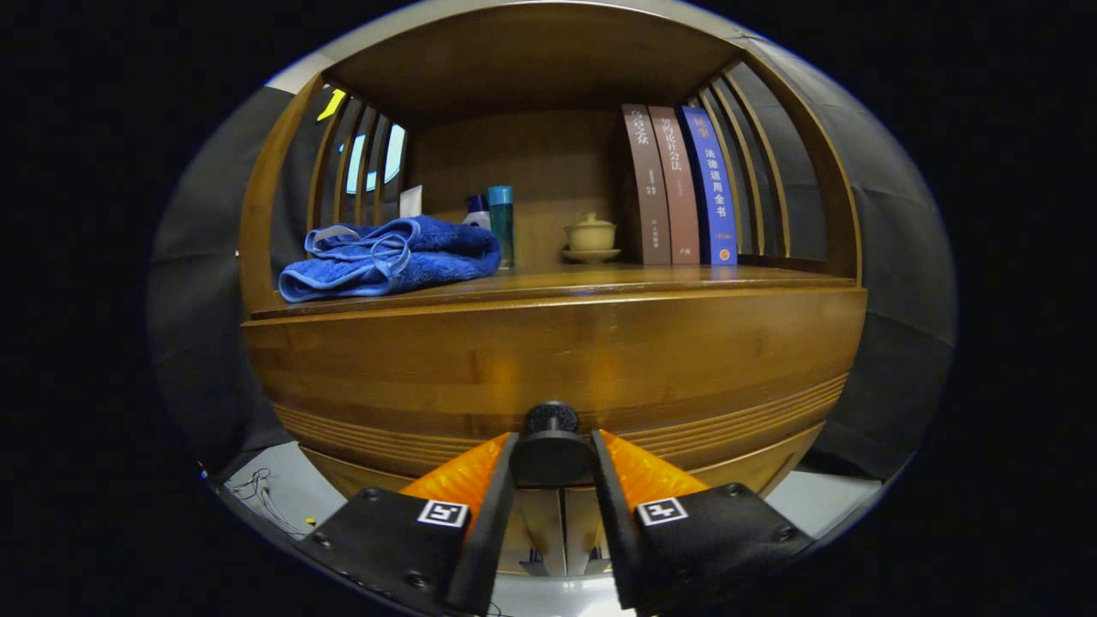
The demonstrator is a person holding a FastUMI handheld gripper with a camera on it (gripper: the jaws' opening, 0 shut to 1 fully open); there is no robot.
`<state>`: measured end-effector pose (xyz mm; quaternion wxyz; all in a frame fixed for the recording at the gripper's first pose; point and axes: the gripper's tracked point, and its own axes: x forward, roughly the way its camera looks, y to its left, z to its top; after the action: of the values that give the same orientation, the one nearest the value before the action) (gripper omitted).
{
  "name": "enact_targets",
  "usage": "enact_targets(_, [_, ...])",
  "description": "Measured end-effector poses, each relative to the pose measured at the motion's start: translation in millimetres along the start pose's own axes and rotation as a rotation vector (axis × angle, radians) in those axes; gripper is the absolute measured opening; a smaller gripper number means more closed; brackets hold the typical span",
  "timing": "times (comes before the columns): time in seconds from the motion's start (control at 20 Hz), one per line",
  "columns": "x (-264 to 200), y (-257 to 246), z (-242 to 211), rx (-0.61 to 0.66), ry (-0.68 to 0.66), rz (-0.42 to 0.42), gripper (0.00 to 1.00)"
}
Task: Pull open the drawer, take out the items inside it, and place them on the countertop above the cabinet.
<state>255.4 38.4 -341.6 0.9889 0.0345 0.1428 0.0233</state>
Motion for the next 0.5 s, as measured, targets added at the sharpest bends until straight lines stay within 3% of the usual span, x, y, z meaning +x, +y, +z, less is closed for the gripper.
enact_targets(0.25, [0.2,-2.3,1.1,0.002,-0.019,-0.002,0.48])
enact_targets(0.35, [-0.3,-4.2,2.6,-0.031,-0.023,-0.021,0.40])
enact_targets(0.4, [0.7,-5.3,0.3,-0.035,-0.019,-0.023,0.31])
enact_targets(0.5, [-2.9,-2.1,0.1,-0.005,-0.009,-0.015,0.31])
